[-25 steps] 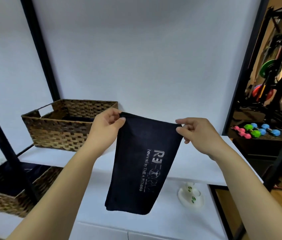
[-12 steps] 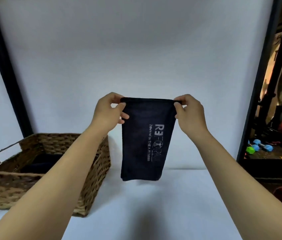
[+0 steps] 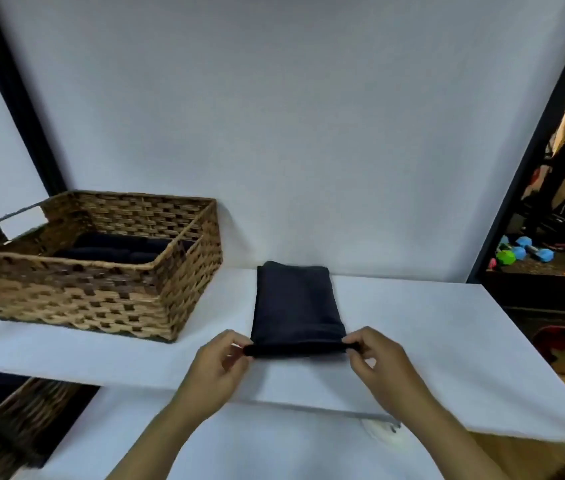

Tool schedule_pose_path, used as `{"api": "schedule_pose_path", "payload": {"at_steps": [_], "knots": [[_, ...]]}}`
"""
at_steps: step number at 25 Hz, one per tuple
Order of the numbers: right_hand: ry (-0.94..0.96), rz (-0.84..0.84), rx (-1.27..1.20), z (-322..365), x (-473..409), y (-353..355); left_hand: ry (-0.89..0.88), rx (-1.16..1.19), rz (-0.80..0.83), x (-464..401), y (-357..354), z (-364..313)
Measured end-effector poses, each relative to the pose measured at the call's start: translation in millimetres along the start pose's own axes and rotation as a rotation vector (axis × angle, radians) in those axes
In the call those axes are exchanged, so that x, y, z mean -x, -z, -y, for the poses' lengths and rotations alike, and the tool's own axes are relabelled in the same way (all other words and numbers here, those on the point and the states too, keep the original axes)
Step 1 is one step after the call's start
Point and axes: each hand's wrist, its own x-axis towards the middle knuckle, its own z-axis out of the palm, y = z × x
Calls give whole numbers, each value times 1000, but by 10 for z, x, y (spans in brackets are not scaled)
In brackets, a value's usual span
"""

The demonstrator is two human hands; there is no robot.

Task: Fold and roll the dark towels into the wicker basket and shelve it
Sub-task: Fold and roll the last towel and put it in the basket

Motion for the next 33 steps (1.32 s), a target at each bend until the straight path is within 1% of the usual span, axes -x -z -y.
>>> {"api": "schedule_pose_path", "payload": {"at_steps": [3, 5, 6, 9, 10, 11, 13, 14, 16, 17, 19, 20, 23, 25, 27, 29, 31, 33], "knots": [[143, 117, 247, -265, 486, -89, -118, -198, 11, 495, -177, 147], [210, 152, 295, -276, 612, -26, -127, -301, 32, 676, -194, 171], [232, 135, 309, -235, 639, 1, -141, -359, 41, 722, -202, 152], [394, -6, 376, 9, 521, -103, -324, -527, 49, 644, -415, -80], [425, -18, 388, 123, 463, -214, -356, -562, 75, 574, -553, -167], [410, 13, 376, 206, 407, -353, -320, -584, 108, 493, -695, -210], [281, 180, 402, 218, 335, -598, -153, -698, 183, 312, -866, -216], [300, 199, 473, 150, 306, -661, -150, -814, 176, 263, -866, -150], [409, 200, 687, -43, 288, -634, -220, -968, 157, 300, -757, 39], [421, 211, 750, -152, 268, -566, -273, -969, 131, 341, -682, 151], [411, 224, 747, -310, 273, -406, -378, -895, 39, 452, -544, 364], [394, 217, 732, -341, 316, -329, -387, -858, 3, 513, -485, 424], [465, 82, 669, -411, 416, -229, -389, -775, -94, 590, -429, 491], [476, 35, 633, -387, 438, -232, -339, -728, -120, 591, -505, 423], [508, -6, 636, -399, 430, -257, -269, -742, -138, 567, -580, 292], [532, -9, 658, -393, 428, -252, -225, -734, -164, 528, -612, 207], [495, -12, 622, -377, 435, -248, -187, -627, -181, 507, -594, 188], [407, 0, 523, -336, 415, -232, -81, -449, -182, 470, -575, 166]]}}
